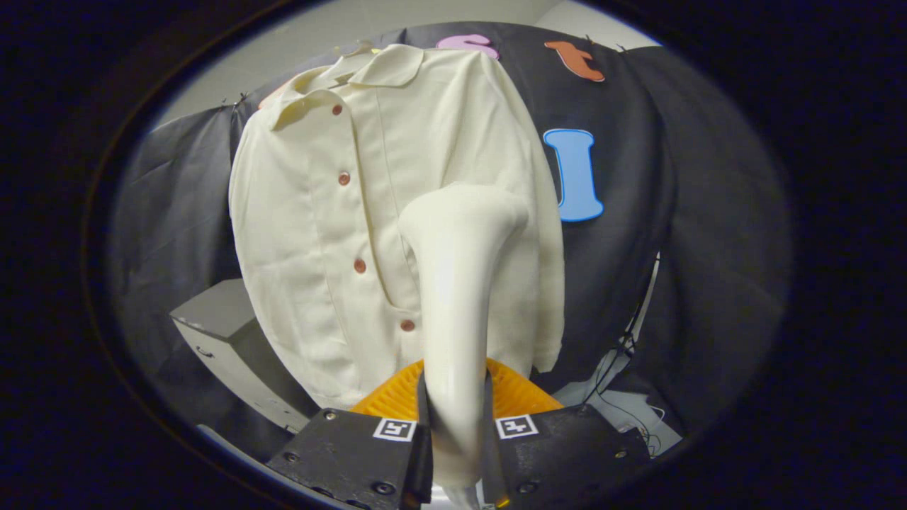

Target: Iron the clothes twice with a garment steamer, once on the left side and once on the right side.

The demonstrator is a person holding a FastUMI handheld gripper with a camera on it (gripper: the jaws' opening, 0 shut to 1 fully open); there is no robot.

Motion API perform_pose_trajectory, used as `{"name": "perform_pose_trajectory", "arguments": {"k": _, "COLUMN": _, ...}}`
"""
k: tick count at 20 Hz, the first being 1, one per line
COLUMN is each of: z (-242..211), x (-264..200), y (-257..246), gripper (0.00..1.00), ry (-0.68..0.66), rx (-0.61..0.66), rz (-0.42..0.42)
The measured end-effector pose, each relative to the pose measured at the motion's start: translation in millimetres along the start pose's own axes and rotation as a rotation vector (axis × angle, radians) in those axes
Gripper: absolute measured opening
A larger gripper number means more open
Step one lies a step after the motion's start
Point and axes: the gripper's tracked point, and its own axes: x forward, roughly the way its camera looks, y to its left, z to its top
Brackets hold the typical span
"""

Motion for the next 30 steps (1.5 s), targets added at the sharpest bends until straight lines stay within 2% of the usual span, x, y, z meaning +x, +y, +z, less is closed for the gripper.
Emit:
{"name": "perform_pose_trajectory", "arguments": {"k": 13, "z": -124.3, "x": -0.8, "y": -19.1, "gripper": 0.27, "ry": 0.180, "rx": 0.066, "rz": -0.018}}
{"name": "perform_pose_trajectory", "arguments": {"k": 21, "z": -162.3, "x": -3.3, "y": -22.1, "gripper": 0.27, "ry": 0.232, "rx": 0.113, "rz": -0.045}}
{"name": "perform_pose_trajectory", "arguments": {"k": 30, "z": -209.2, "x": -39.0, "y": -1.2, "gripper": 0.27, "ry": 0.305, "rx": 0.089, "rz": -0.086}}
